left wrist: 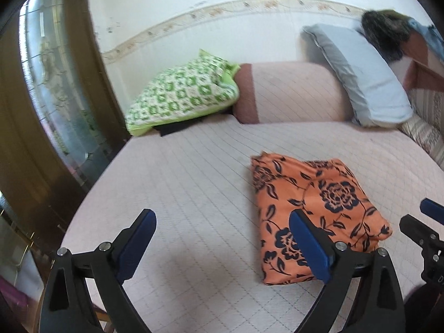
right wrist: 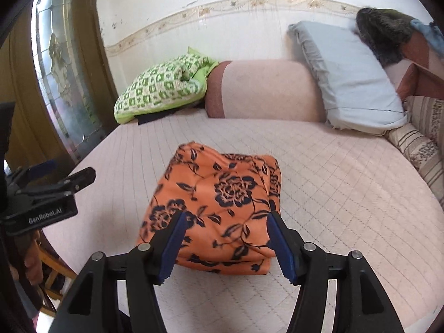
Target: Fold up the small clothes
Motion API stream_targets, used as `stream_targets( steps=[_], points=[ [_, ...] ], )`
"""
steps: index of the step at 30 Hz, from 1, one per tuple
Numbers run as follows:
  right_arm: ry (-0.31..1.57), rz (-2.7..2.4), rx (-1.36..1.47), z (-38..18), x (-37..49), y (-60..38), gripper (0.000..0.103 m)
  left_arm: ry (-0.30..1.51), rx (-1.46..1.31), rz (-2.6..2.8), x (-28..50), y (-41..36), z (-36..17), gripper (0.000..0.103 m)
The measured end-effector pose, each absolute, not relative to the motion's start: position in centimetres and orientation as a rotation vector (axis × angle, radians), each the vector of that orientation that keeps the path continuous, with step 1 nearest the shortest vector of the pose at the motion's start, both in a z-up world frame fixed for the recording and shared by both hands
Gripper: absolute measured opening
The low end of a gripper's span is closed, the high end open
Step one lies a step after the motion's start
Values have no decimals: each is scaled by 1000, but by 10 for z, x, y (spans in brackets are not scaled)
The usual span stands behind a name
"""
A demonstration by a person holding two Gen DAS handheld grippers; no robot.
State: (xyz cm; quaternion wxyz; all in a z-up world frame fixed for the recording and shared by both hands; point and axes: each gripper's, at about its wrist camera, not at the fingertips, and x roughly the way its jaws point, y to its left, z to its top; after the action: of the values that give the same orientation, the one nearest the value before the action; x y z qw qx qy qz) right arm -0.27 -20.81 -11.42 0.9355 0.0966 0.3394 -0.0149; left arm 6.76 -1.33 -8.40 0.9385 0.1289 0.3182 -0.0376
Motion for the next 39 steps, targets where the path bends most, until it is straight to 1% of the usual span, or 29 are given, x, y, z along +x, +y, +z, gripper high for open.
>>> stream_targets(
  steps=[1, 6, 16, 26, 39],
  points=[
    [690, -39, 198, -110, -3, -205, 67, 639, 255, -64, 64, -9, -79, 97],
    [678, -71, 182, -99, -8, -192, 67, 599, 213, -25, 52, 7, -61, 100],
    [596, -85, 184, -72, -20, -180, 67, 573, 159, -61, 37, 22, -41, 100],
    [598, -75, 166, -70, -21, -174, 67, 550, 163, -88, 28, 22, -29, 100],
    [597, -72, 161, -69, -23, -174, 67, 553, 174, -114, 24, 17, -26, 100]
  ],
)
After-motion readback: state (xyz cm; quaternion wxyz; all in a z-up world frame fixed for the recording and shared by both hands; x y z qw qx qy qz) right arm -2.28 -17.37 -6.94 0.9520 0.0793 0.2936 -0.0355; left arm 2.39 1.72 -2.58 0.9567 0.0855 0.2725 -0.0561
